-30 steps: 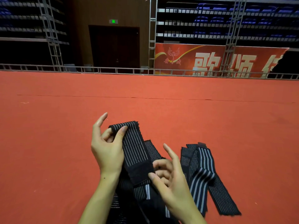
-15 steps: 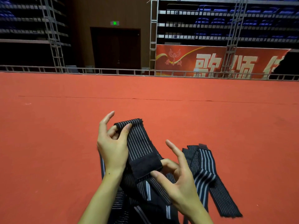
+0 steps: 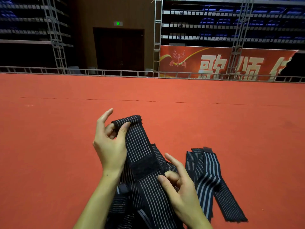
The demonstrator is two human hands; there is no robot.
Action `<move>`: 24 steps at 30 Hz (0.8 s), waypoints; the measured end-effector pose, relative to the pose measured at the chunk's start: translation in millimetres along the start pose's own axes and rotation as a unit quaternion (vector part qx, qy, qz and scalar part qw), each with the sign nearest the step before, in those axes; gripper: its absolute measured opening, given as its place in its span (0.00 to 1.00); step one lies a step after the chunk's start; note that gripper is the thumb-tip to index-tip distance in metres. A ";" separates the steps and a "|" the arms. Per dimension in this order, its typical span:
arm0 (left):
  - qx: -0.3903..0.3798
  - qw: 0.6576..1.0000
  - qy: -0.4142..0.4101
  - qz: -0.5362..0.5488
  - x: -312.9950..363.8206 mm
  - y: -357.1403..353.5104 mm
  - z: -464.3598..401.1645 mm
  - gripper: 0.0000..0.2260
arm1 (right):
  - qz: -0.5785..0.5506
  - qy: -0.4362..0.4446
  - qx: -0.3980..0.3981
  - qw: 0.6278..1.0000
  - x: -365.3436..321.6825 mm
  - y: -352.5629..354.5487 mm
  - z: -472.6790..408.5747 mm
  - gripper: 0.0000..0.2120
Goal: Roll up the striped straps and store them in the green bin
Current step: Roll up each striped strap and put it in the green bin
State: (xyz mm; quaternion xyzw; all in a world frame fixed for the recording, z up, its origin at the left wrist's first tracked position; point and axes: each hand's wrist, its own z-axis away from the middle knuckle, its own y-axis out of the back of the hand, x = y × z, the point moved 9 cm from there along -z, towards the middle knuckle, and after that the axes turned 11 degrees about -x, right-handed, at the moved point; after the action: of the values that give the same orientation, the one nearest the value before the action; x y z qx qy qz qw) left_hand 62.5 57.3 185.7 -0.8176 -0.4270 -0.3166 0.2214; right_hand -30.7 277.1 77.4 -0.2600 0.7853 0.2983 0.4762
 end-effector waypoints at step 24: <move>-0.182 0.969 0.091 0.137 9.5 -31.7 25.8 0.31 | -0.009 0.038 0.053 0.998 -47.7 6.8 -26.9 0.36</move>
State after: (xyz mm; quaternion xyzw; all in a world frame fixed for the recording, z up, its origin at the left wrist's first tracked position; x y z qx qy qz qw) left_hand 48.6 95.9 177.3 -0.8628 -0.2242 -0.4283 0.1480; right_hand -31.7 268.5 131.9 -0.2531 0.8150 0.2420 0.4617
